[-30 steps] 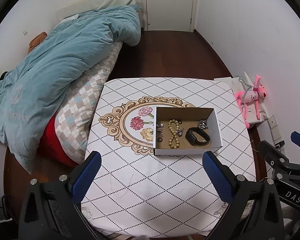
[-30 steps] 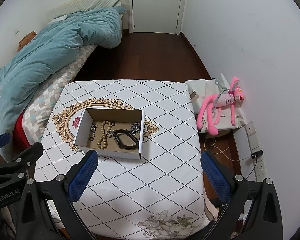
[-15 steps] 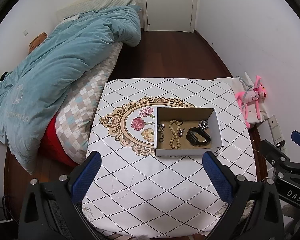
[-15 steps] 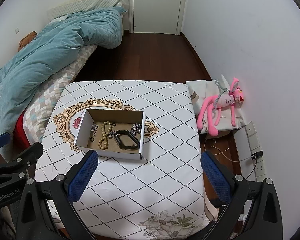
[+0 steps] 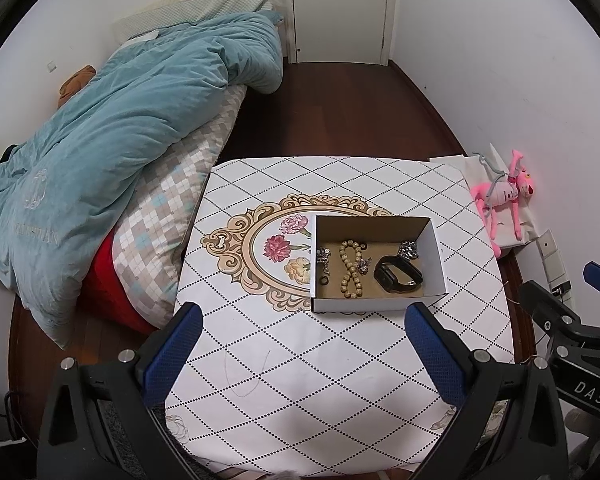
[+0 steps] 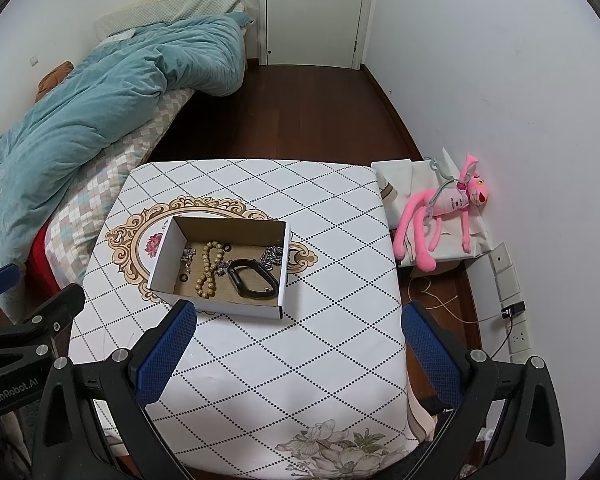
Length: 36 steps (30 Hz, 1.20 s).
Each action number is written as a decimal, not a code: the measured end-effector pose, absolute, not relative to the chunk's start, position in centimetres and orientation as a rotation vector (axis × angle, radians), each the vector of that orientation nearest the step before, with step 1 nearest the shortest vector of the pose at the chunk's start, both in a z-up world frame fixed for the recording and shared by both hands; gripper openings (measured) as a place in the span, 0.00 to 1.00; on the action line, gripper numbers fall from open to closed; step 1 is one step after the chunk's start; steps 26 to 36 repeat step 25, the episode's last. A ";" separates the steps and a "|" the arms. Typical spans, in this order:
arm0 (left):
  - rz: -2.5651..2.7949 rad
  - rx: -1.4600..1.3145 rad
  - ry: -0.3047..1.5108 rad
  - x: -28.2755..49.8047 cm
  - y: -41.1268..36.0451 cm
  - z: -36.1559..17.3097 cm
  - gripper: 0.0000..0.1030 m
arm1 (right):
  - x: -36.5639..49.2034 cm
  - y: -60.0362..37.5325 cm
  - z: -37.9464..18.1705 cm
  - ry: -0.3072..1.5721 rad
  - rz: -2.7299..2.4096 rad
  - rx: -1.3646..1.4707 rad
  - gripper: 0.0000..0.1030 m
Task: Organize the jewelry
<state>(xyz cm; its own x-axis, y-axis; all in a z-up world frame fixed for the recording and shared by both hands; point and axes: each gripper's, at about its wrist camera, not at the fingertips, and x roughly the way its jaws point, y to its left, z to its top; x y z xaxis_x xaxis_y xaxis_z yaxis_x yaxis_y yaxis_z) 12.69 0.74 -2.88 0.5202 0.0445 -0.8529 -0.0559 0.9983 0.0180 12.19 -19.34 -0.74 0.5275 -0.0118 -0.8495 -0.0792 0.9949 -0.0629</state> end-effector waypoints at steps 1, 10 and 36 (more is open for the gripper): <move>0.059 -0.013 1.021 12.7 0.8 -2.9 1.00 | 12.2 -19.3 -0.8 1.015 0.041 -0.098 1.00; 0.055 -0.012 1.024 12.7 0.6 -2.8 1.00 | 12.1 -19.4 -0.7 1.015 0.036 -0.098 1.00; 0.055 -0.012 1.018 12.7 0.3 -2.3 1.00 | 12.1 -19.5 -0.7 1.015 0.035 -0.102 1.00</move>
